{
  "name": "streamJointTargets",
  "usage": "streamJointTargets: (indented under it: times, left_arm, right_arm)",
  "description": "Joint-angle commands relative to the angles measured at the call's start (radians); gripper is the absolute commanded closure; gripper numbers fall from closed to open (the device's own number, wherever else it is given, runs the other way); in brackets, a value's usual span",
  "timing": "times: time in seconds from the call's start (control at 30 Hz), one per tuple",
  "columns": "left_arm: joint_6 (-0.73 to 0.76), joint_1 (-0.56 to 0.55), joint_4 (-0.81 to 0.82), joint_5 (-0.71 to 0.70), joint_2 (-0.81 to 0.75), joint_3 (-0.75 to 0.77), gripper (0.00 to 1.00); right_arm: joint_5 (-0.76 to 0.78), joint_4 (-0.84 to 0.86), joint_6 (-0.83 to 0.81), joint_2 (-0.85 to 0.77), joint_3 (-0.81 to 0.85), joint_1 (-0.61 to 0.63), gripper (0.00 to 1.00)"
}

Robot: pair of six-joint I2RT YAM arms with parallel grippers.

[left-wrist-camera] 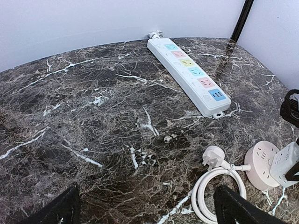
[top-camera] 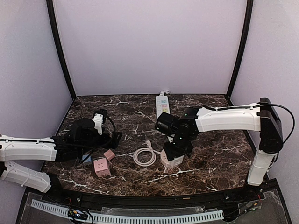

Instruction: Insert the plug

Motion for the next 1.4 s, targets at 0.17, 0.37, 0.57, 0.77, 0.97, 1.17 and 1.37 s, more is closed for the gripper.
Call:
streamJointTargets:
  times: [0.17, 0.37, 0.57, 0.77, 0.97, 1.17, 1.37]
  left_arm:
    - [0.005, 0.004, 0.014, 0.011, -0.013, -0.021, 0.00]
    - [0.011, 0.005, 0.018, 0.010, -0.008, -0.020, 0.00]
    - [0.013, 0.004, 0.028, 0.015, 0.001, -0.020, 0.00]
    - [0.011, 0.004, 0.037, 0.028, 0.009, -0.020, 0.00]
    - [0.013, 0.004, 0.041, 0.032, 0.015, -0.020, 0.00]
    - [0.013, 0.004, 0.045, 0.037, 0.030, -0.014, 0.00]
    - [0.013, 0.005, 0.049, 0.043, 0.033, -0.016, 0.00]
  right_arm:
    - [-0.018, 0.040, -0.040, 0.107, -0.090, -0.009, 1.00]
    - [-0.002, 0.031, -0.054, 0.092, -0.083, -0.010, 1.00]
    - [0.000, 0.035, -0.056, 0.066, -0.073, -0.009, 0.97]
    - [0.012, 0.043, -0.053, 0.003, -0.059, -0.008, 0.78]
    - [0.035, 0.038, -0.054, -0.044, -0.050, -0.009, 0.42]
    - [0.051, 0.037, -0.054, -0.106, -0.044, -0.007, 0.02]
    - [0.059, 0.036, -0.053, -0.164, -0.046, -0.006, 0.01]
